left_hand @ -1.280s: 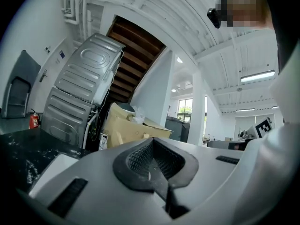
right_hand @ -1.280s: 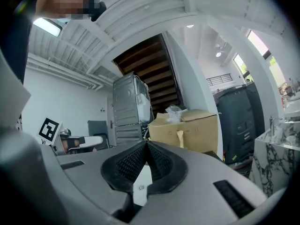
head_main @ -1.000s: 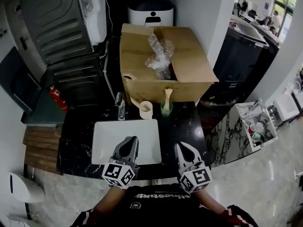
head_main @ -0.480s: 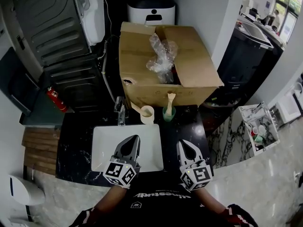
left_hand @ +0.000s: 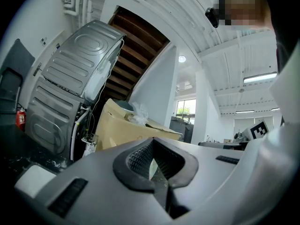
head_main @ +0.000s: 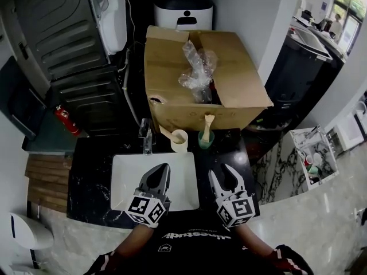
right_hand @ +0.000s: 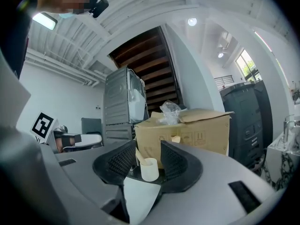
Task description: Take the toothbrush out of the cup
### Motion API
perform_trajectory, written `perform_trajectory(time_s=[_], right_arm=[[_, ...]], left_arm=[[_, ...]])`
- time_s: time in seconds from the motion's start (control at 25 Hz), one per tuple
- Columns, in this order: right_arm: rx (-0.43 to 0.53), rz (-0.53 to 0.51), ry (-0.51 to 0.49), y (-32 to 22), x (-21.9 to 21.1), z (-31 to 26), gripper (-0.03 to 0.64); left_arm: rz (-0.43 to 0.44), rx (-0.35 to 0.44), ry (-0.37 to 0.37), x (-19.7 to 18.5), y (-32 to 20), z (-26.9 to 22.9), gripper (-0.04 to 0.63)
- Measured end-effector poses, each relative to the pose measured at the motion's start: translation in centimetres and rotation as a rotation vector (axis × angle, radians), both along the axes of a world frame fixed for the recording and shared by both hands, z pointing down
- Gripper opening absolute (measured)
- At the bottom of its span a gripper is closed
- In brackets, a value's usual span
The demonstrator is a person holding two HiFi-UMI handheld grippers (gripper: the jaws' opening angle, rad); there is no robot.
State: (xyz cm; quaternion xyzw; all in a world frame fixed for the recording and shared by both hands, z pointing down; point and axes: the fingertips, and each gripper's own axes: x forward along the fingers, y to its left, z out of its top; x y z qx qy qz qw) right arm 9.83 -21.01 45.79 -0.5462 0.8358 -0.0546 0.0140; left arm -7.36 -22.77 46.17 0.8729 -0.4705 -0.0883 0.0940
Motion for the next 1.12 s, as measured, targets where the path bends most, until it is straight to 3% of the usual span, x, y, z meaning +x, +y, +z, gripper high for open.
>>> perform_trajectory(time_s=[0.28,0.88,1.12], right_arm=[[-0.026,0.010,0.039,-4.4,-0.5,2.5,0.183],[-0.104,0.134,0.178,-19.2,1.7,8.2,0.181],[-0.145,0.135,0.203,-21.1,2.0,10.0,0.176]], left_arm=[[-0.033,-0.011,0.006,-0.9,-0.5,0.4,0.014],[-0.072,-0.041,-0.005,-1.9,-0.6,1.5,0.014],[-0.085,-0.044,-0.013,-2.2,-0.3,1.7,0.014]])
